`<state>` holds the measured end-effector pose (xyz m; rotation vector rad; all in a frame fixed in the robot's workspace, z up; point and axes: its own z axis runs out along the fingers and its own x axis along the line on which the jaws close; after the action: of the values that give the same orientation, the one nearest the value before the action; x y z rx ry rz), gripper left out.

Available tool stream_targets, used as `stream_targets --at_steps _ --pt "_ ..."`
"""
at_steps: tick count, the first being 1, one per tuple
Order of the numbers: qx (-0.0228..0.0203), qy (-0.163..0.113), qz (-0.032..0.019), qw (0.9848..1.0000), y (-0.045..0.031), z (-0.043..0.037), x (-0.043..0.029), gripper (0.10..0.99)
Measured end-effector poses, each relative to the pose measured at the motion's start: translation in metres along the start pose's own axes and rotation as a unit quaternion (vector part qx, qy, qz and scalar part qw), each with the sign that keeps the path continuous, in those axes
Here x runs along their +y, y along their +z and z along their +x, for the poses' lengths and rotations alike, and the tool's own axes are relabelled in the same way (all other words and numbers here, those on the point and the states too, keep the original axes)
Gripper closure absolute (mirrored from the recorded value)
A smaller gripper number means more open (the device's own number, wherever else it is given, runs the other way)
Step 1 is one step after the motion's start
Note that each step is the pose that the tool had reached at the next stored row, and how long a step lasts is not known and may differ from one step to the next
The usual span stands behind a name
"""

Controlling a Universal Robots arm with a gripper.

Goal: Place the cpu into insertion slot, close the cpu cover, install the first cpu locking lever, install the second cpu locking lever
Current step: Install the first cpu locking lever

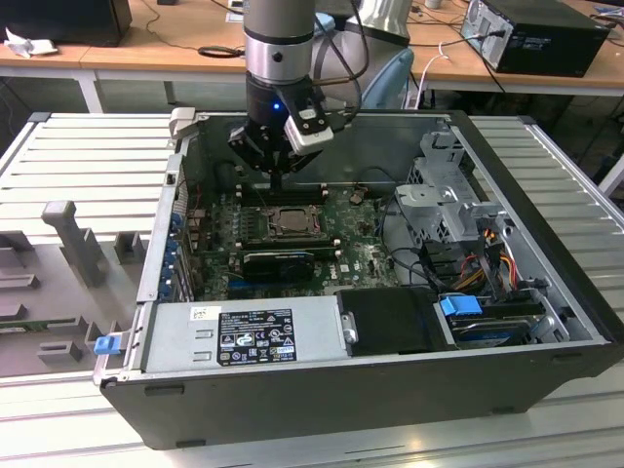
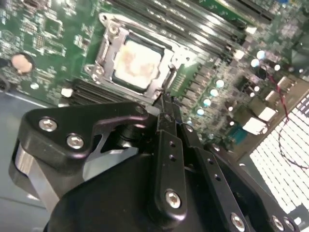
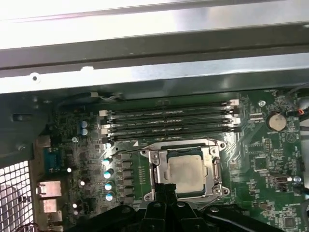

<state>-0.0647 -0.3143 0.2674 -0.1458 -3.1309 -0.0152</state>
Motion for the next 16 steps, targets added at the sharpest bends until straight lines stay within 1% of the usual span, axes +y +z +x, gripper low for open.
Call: stream_targets --at_steps 1,2,7,16 --pt "0.0 0.0 0.0 1.0 0.0005 0.0026 -0.0002 0.98" --pt "-0.0002 0.001 -0.0005 1.0 0.0013 0.0068 -0.0005 0.98" --pt "-0.0002 0.001 -0.0012 1.0 0.0022 0.0209 -0.0014 0.98" --pt "-0.0002 0.001 -0.0013 1.0 0.0028 0.0368 -0.0025 0.98"
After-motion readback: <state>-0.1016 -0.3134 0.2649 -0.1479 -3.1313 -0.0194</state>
